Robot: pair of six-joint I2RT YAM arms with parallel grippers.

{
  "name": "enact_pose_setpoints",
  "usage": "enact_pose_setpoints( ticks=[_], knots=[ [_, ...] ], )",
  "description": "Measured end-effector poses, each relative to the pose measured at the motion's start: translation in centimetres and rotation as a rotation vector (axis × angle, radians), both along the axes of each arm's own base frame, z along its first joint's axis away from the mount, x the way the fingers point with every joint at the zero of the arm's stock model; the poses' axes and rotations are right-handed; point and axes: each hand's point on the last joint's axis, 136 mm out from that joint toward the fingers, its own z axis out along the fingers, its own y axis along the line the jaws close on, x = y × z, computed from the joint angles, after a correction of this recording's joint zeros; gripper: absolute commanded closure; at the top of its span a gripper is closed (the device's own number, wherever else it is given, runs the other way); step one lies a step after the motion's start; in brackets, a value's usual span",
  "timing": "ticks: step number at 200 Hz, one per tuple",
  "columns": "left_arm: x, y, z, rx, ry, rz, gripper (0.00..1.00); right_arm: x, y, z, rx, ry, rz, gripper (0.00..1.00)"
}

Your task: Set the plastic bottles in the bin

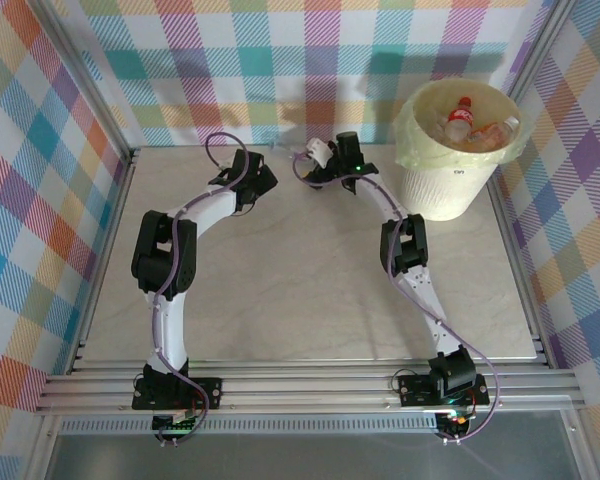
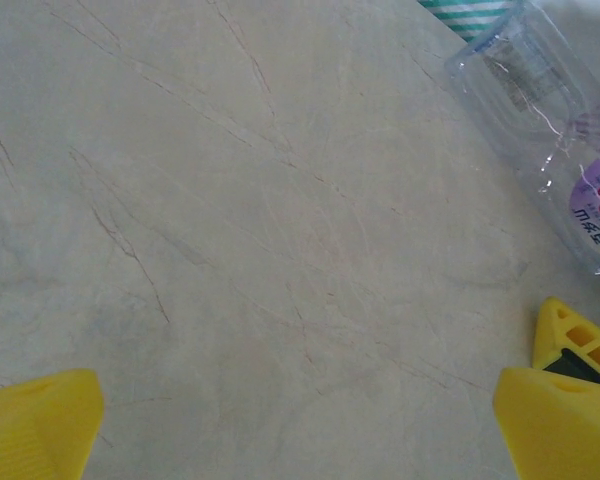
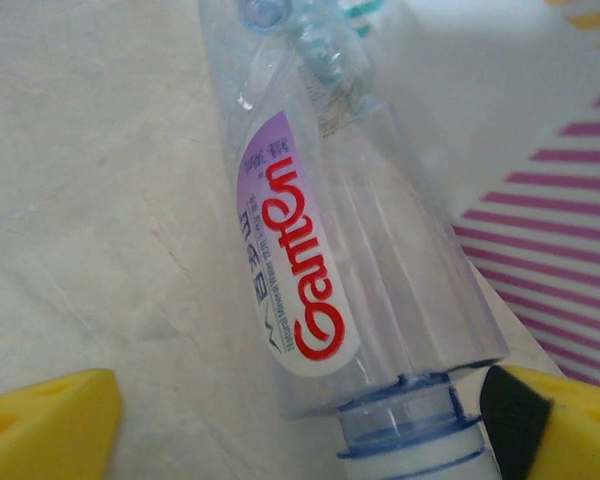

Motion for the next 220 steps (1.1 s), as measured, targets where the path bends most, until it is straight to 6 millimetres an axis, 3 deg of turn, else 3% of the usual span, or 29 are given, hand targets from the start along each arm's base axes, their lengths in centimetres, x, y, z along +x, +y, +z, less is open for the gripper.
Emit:
enact_pose_setpoints(
  ticks=[39, 70, 105, 128, 158, 193, 220],
  knots=[
    [0.0, 0.1, 0.0, 0.003, 0.000, -0.001, 0.00, -0.4, 1.4, 0.3, -0.003, -0.030, 0.029, 0.43],
    [-0.2, 0.2, -0.5, 0.006, 0.009, -0.001, 0.00, -0.8, 2.4, 0.2, -0.008, -0.042, 0.043, 0.64],
    [-2.0, 0.6, -1.5, 0.010, 0.044, -0.007, 0.00, -2.4, 2.1, 0.6, -0.013, -0.015, 0.038, 0.78],
    [-3.6, 0.8, -0.1, -0.008, 0.036, -0.020, 0.00, -3.9, 1.8, 1.9, -0.009, 0.003, 0.040, 0.84],
    [-4.6, 0.6, 4.0, -0.061, -0.051, -0.036, 0.00, -5.8, 1.4, 4.6, 0.012, -0.014, 0.034, 0.88],
    [-6.8, 0.5, 7.7, -0.147, -0.128, -0.044, 0.00, -9.6, -0.6, 8.8, 0.059, -0.008, -0.018, 0.89],
    [-9.3, 0.6, 10.4, -0.217, -0.181, -0.059, 0.00, -13.0, -3.1, 15.8, 0.120, -0.038, -0.076, 0.89]
  ],
)
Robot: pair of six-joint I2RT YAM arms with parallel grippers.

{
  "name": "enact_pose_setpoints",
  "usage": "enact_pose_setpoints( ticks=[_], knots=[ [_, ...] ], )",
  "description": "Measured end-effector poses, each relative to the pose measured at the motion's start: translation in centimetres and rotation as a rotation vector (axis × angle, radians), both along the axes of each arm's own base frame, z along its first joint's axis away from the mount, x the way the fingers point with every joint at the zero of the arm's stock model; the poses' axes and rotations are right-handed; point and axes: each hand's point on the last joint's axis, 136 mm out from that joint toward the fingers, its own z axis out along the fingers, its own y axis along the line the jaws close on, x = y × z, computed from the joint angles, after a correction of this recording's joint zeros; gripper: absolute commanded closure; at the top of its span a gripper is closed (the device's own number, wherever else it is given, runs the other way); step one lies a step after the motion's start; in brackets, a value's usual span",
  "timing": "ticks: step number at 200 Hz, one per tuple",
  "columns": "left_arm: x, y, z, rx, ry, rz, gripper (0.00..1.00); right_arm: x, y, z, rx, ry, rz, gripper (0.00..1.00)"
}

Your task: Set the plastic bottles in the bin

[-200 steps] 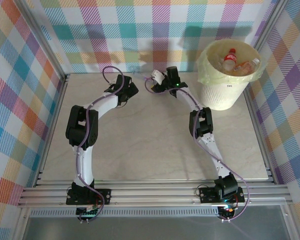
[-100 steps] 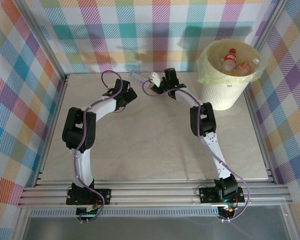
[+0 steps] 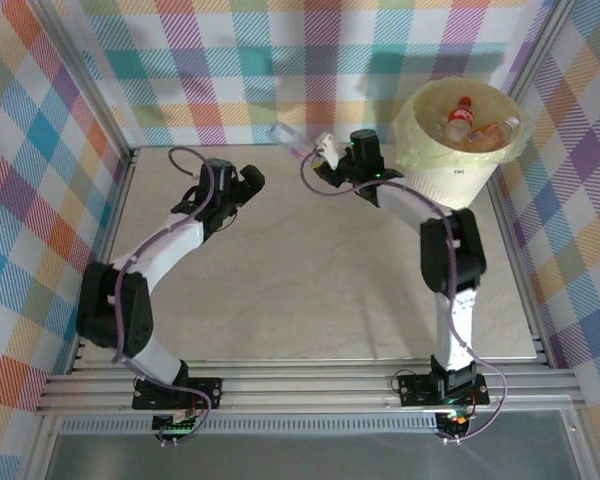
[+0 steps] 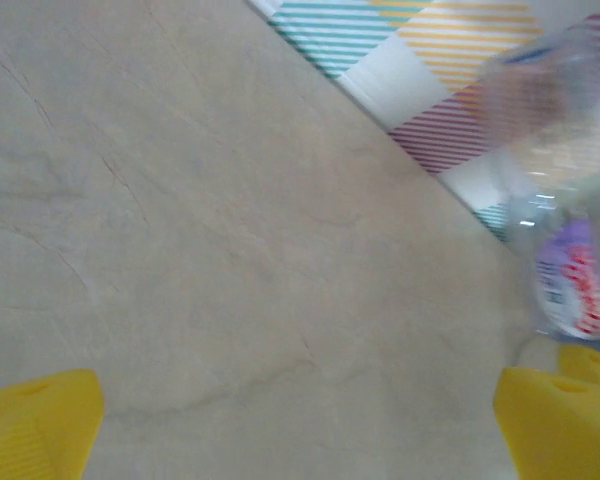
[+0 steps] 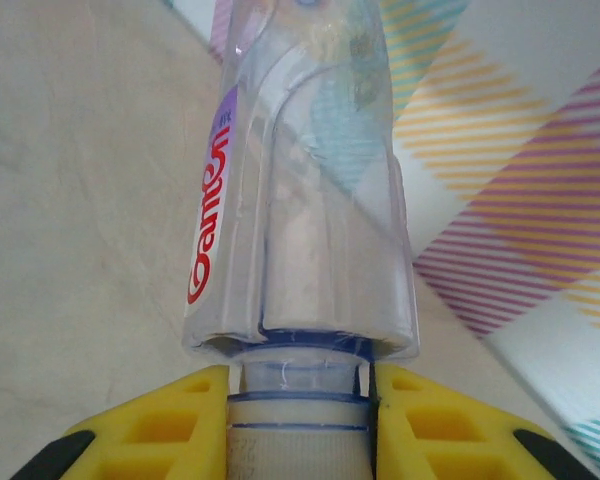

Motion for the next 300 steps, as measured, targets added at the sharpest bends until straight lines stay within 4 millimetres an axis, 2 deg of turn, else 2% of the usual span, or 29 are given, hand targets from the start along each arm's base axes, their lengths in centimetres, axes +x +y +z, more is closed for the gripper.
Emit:
enact_pose_setpoints(
  ticks=[27, 45, 57, 75, 92, 113, 133, 181, 191, 199, 220, 228, 244, 280, 300],
  knots=[
    [-2.3, 0.4, 3.4, -0.038, -0.077, -0.010, 0.00, -3.4, -3.8, 9.9, 0.107, -0.078, -0.068, 0.89],
    [-3.4, 0.7, 5.3, -0.052, -0.122, -0.012, 0.00, -5.1, -8.5, 16.2, 0.184, -0.143, -0.155, 0.89],
    [-4.0, 0.8, 6.1, -0.059, -0.143, -0.014, 0.00, -6.1, -11.7, 19.0, 0.220, -0.168, -0.219, 0.88],
    [-4.8, 0.9, 6.2, -0.060, -0.145, -0.017, 0.00, -6.9, -16.1, 20.9, 0.251, -0.163, -0.322, 0.87],
    [-5.3, 1.1, 5.4, -0.053, -0.124, -0.019, 0.00, -6.9, -19.0, 21.0, 0.265, -0.118, -0.410, 0.87],
    [-5.9, 1.3, 4.7, -0.041, -0.096, -0.020, 0.00, -6.8, -22.5, 20.0, 0.279, -0.019, -0.533, 0.86],
    [-6.4, 1.5, 4.9, -0.032, -0.093, -0.022, 0.00, -6.5, -25.2, 19.7, 0.296, 0.053, -0.631, 0.84],
    [-7.4, 2.2, 6.3, -0.022, -0.122, -0.005, 0.00, -6.1, -29.2, 18.0, 0.342, 0.207, -0.813, 0.81],
    [-7.5, 2.4, 6.2, -0.018, -0.121, 0.000, 0.00, -5.8, -29.5, 17.6, 0.346, 0.239, -0.841, 0.78],
    [-7.6, 2.5, 6.1, -0.014, -0.118, 0.005, 0.00, -5.5, -29.7, 17.4, 0.349, 0.264, -0.858, 0.72],
    [-7.8, 2.9, 5.3, 0.002, -0.096, 0.018, 0.00, -5.0, -29.7, 16.6, 0.364, 0.330, -0.880, 0.40],
    [-7.9, 3.0, 5.1, 0.006, -0.090, 0.023, 0.00, -5.1, -29.4, 16.2, 0.368, 0.359, -0.877, 0.33],
    [-8.0, 3.2, 4.7, 0.014, -0.080, 0.030, 0.00, -5.5, -29.0, 15.9, 0.381, 0.397, -0.868, 0.27],
    [-8.1, 3.9, 4.2, 0.051, -0.067, 0.056, 0.00, -6.2, -28.4, 16.7, 0.406, 0.399, -0.844, 0.20],
    [-8.6, 5.0, 3.9, 0.108, -0.054, 0.084, 0.00, -8.0, -28.1, 17.3, 0.427, 0.365, -0.827, 0.11]
  ],
)
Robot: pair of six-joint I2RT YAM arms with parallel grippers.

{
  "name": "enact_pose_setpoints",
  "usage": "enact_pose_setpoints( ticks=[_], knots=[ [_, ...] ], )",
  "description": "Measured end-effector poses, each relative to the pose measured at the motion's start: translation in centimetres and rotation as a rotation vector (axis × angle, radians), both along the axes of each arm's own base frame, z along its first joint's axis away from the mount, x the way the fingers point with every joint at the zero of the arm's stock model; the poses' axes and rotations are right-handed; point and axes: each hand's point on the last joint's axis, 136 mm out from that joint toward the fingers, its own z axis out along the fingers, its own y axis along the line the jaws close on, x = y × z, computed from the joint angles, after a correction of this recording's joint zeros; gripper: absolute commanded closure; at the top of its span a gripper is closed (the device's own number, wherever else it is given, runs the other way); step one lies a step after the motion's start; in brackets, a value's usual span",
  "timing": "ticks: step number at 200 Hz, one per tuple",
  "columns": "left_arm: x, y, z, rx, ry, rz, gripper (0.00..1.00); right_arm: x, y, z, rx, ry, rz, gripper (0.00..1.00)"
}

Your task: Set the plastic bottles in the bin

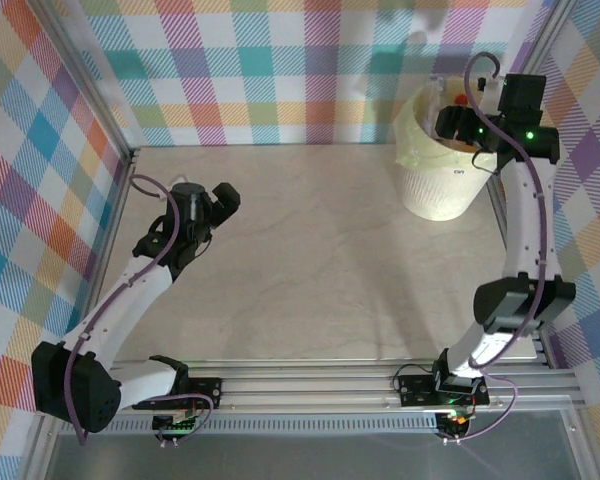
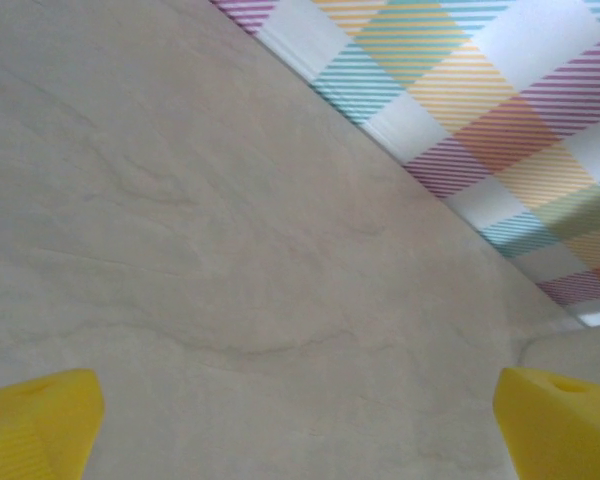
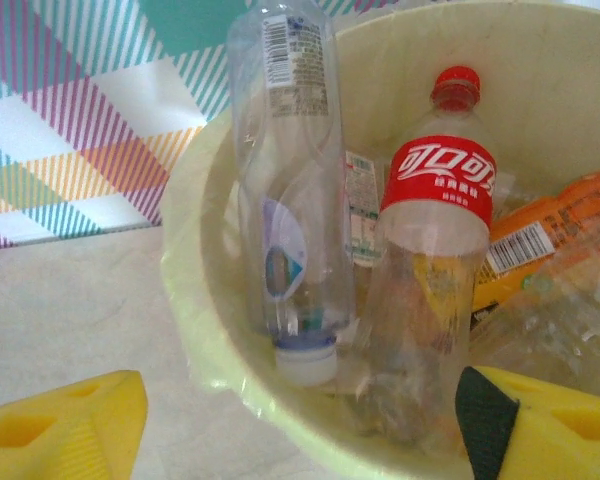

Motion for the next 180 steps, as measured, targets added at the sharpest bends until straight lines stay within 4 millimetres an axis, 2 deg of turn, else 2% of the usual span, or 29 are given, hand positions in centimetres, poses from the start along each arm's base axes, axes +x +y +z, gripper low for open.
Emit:
enact_pose_setpoints(
  ticks=[11, 42, 62, 84, 107, 129, 150, 180],
  knots=[
    [-0.4, 0.8, 0.1, 0.041, -0.002, 0.024, 0.00, -1.7, 0.3, 0.3, 0.004, -0.026, 0.003, 0.00],
    [-2.1, 3.9, -0.2, 0.179, -0.006, 0.108, 0.00, -6.9, 1.0, 1.3, 0.004, -0.157, 0.009, 0.00],
    [-3.5, 6.1, -1.3, 0.279, 0.013, 0.169, 0.00, -9.4, 1.1, 0.1, -0.004, -0.223, -0.001, 0.00],
    [-4.8, 8.4, -3.0, 0.397, 0.047, 0.234, 0.00, -10.9, 0.5, -4.7, -0.008, -0.213, -0.048, 0.00],
    [-6.1, 10.5, -5.2, 0.527, 0.108, 0.283, 0.00, -11.8, -0.4, -12.1, -0.013, -0.122, -0.106, 0.00],
    [-6.2, 11.8, -7.1, 0.641, 0.125, 0.298, 0.00, -12.3, -1.3, -18.5, -0.035, -0.022, -0.154, 0.00],
    [-6.1, 12.4, -10.2, 0.717, 0.175, 0.267, 0.00, -12.3, -1.8, -22.6, -0.052, 0.029, -0.178, 0.00],
    [-5.0, 12.7, -13.5, 0.737, 0.213, 0.219, 0.00, -11.6, -1.2, -26.9, -0.031, 0.048, -0.141, 0.00]
  ],
)
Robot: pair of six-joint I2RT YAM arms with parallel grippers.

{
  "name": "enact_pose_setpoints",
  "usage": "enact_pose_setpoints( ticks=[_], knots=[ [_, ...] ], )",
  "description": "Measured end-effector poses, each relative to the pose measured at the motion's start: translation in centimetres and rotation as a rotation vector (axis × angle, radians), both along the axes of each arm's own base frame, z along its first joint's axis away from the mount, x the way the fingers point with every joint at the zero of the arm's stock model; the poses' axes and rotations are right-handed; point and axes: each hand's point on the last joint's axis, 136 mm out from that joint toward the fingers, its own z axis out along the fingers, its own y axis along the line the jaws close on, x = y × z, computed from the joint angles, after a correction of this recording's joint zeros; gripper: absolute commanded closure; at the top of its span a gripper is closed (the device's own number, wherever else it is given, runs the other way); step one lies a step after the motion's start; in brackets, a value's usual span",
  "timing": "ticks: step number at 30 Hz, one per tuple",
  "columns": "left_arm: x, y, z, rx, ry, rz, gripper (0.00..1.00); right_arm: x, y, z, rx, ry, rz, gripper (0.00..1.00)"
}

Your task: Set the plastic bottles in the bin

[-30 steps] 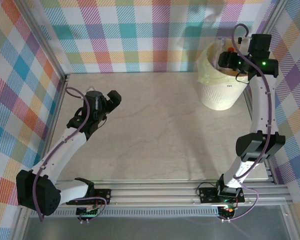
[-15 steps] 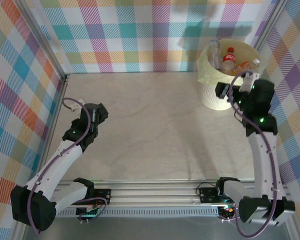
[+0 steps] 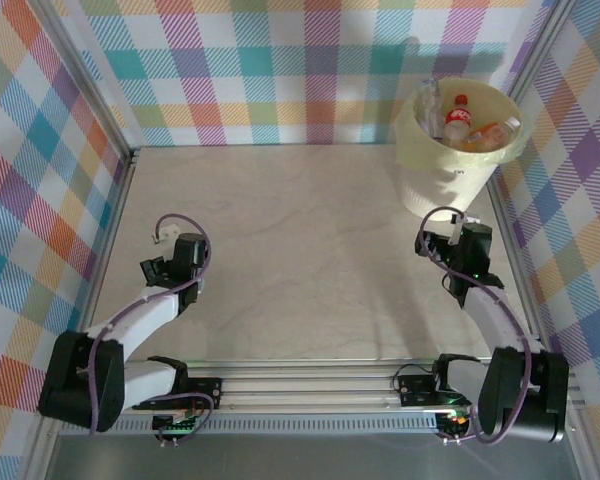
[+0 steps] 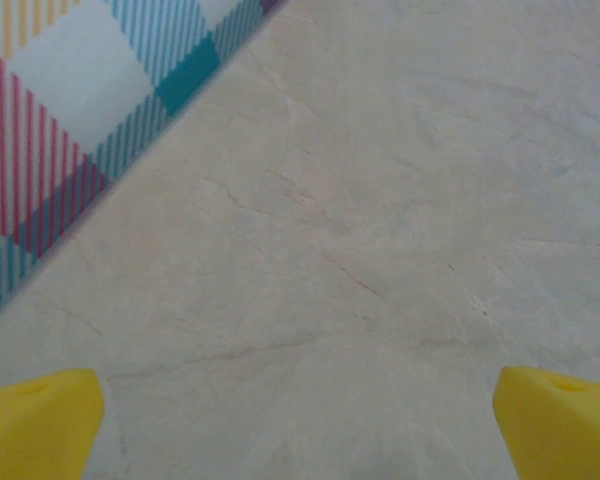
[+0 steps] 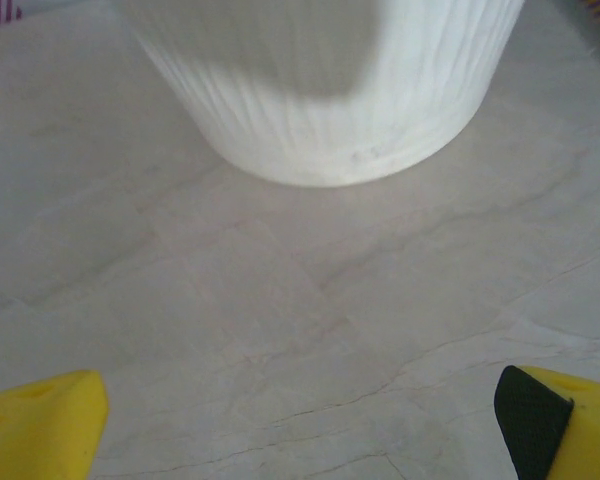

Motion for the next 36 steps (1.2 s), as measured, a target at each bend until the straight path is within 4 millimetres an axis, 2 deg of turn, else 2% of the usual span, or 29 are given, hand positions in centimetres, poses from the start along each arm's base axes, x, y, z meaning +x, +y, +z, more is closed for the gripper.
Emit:
enact_pose_setpoints(
  ticks=[5, 8, 13, 18, 25, 36],
  knots=[
    [2.2, -0.7, -2.1, -0.034, -0.019, -0.067, 0.00, 1.2, 1.5, -2.8, 0.043, -0.029, 0.086, 0.00],
    [3.8, -1.5, -2.1, -0.046, -0.056, -0.125, 0.00, 2.0, 2.1, -3.2, 0.037, -0.070, 0.130, 0.00],
    [5.5, -2.7, -1.4, -0.043, -0.158, -0.217, 0.00, 3.4, 3.6, -1.9, 0.019, -0.200, 0.223, 0.00],
    [5.8, -3.7, -3.4, -0.055, -0.122, -0.296, 0.00, 3.6, 6.0, -4.5, -0.023, -0.165, 0.291, 0.00],
    [6.7, -3.0, -3.6, -0.095, -0.155, -0.312, 0.00, 5.0, 4.8, -3.5, -0.068, -0.192, 0.225, 0.00],
    [7.1, -3.3, -3.1, -0.105, -0.181, -0.330, 0.00, 5.0, 4.5, -3.5, -0.077, -0.190, 0.207, 0.00]
  ],
)
